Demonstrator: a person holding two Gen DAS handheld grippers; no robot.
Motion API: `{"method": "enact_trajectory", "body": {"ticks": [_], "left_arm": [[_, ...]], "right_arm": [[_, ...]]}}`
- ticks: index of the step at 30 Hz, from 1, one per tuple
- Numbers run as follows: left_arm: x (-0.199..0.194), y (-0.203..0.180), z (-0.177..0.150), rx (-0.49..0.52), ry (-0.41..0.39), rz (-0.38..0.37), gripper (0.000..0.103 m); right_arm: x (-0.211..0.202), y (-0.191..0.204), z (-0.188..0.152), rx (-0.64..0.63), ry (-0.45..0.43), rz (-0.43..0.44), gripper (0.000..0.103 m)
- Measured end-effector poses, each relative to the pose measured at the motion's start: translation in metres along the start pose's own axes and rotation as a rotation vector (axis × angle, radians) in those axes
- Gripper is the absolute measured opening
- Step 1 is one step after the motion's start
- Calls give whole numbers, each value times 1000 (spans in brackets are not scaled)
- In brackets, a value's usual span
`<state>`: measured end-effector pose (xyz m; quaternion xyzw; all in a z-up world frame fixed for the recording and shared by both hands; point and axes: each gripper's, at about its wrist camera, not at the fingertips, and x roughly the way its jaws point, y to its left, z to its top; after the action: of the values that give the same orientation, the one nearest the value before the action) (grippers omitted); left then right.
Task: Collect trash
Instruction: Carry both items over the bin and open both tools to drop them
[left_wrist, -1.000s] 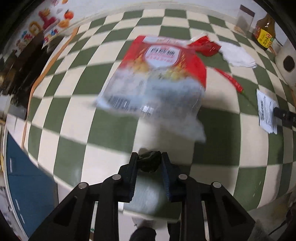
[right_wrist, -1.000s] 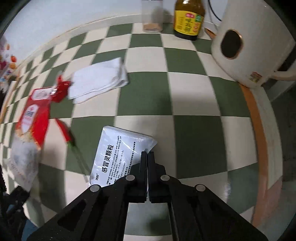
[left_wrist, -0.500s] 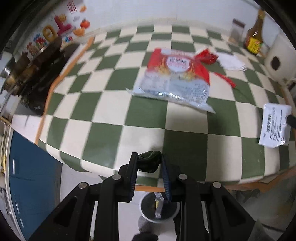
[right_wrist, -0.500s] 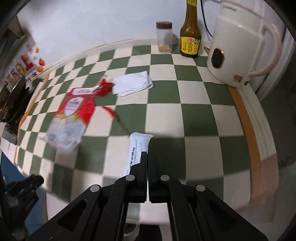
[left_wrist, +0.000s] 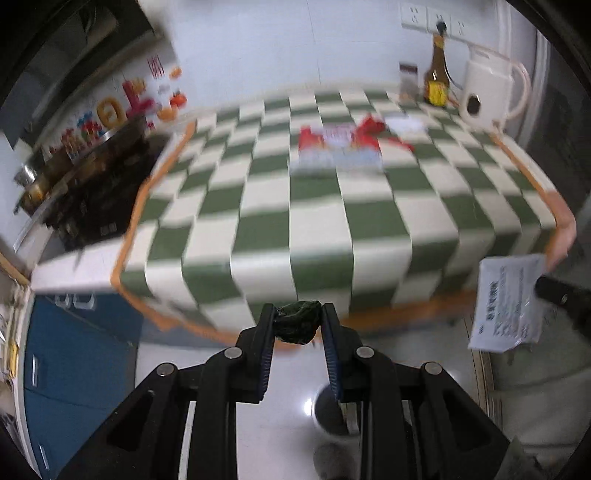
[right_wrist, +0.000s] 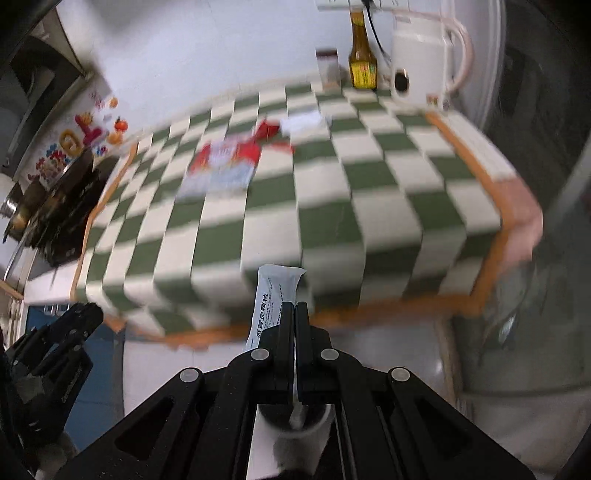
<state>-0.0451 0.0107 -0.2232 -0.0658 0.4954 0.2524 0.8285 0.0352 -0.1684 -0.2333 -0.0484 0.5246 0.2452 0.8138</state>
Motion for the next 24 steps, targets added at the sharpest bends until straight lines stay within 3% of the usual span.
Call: {"method": "enact_trajectory", "body": {"ticks": [4,8,13,18,20,24], "left_arm": [[33,-5,-49,19,121,-31,21],[101,-17,-99,0,286,-70,21],[215,-35,-167,-44,488,-116,21],[331,-56,-232,-62,677,-178,22],[372,-62,-254,-68,732,-185,22],[421,-71,-283,-50,764,-173,22]], "right_arm": [[38,-4,-68,21,112,-12,0],[100,-19,-126,61,235,-17,0],[211,-46,-203,106,366,-26,0],[316,-68,-261,143,432,-45,0],[353,-72,-278,133,451,-66,0],[421,-78,-310,108,487,-100,0]]}}
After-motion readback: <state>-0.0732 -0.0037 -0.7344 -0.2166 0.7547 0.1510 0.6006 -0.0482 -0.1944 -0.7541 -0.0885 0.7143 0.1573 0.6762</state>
